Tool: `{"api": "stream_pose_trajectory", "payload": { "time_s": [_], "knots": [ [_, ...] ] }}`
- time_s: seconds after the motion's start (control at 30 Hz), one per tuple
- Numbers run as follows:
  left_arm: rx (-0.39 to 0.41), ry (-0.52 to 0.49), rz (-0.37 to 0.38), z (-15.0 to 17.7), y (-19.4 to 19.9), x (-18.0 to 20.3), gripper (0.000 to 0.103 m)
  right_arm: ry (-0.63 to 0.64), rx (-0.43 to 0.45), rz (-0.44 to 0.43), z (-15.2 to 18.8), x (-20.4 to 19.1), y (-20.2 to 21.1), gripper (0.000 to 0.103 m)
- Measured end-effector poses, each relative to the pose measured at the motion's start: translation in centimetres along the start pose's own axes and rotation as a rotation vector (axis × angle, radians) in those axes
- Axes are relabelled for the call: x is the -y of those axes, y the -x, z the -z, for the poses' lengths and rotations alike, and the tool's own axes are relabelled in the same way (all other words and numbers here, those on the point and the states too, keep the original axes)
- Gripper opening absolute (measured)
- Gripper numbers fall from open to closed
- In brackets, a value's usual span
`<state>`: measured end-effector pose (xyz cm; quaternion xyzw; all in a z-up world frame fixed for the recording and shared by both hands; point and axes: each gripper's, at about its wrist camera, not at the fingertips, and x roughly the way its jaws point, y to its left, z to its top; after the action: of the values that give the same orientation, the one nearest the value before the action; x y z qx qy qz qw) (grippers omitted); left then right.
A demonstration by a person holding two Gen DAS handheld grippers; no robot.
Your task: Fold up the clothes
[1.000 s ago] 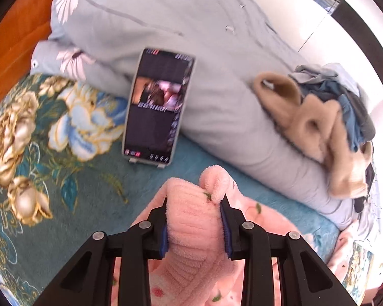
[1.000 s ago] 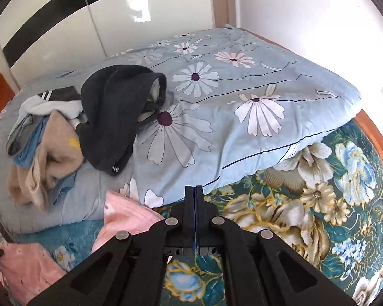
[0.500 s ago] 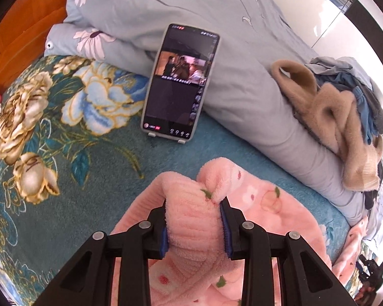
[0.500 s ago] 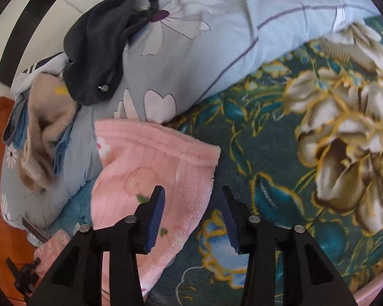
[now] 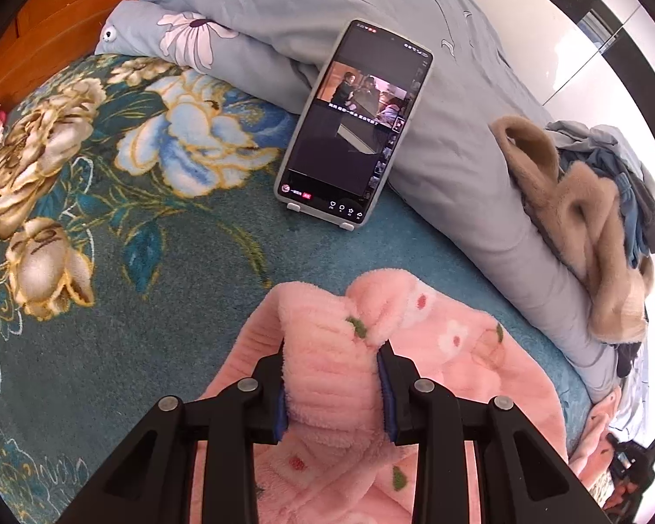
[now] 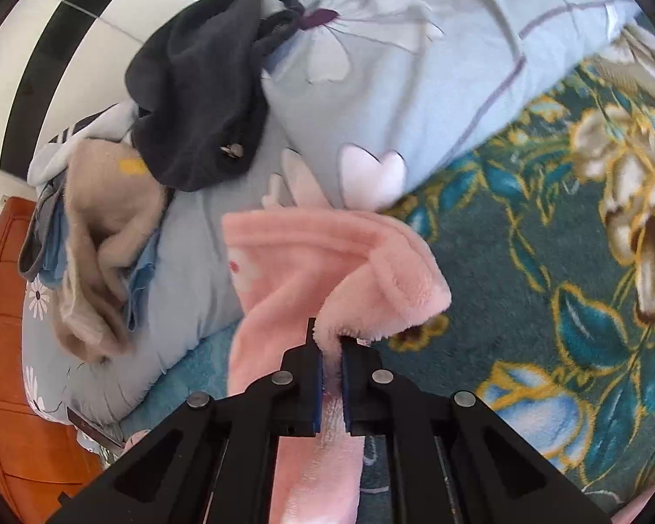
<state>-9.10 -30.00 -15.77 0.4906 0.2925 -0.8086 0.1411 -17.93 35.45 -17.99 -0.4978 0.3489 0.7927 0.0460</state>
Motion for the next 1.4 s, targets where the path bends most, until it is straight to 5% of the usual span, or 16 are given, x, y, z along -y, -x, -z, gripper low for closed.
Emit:
{"api": "stream_pose_trajectory", "payload": {
  "time_s": [0.27, 0.37, 0.5, 0.83, 1.1, 1.17, 1.4],
  "knots": [
    [0.056, -0.067, 0.043, -1.9, 1.2, 2.1, 0.034, 0.183, 0.3, -0.003, -6.8, -2.6, 11.8, 0.005],
    [0.073, -0.096, 0.057, -2.9, 1.1, 3.5, 0.034, 0.174, 0.428, 0.045, -8.8, -0.4, 16.3, 0.005],
    [0.035, -0.123, 0.074, -3.3, -0.8, 5.1, 0.034, 0.109, 0.49, 0.165, -9.8, 5.1, 18.5, 0.005],
    [-0.108, -0.153, -0.02, -4.6, -8.0, 8.0, 0.034, -0.219, 0.223, 0.364, -5.2, 21.7, 10.1, 0.006],
    [-0.15, -0.17, -0.068, -5.0, -9.1, 8.8, 0.036, -0.208, 0.199, 0.374, -5.0, 22.2, 9.5, 0.008],
    [-0.165, -0.176, -0.066, -4.8, -8.6, 8.7, 0.043, -0.196, 0.201, 0.375, -5.1, 21.9, 9.9, 0.01],
    [-0.165, -0.18, -0.06, -3.4, -3.1, 6.5, 0.06, -0.156, 0.262, 0.331, -3.5, 20.2, 15.3, 0.042]
  ]
}}
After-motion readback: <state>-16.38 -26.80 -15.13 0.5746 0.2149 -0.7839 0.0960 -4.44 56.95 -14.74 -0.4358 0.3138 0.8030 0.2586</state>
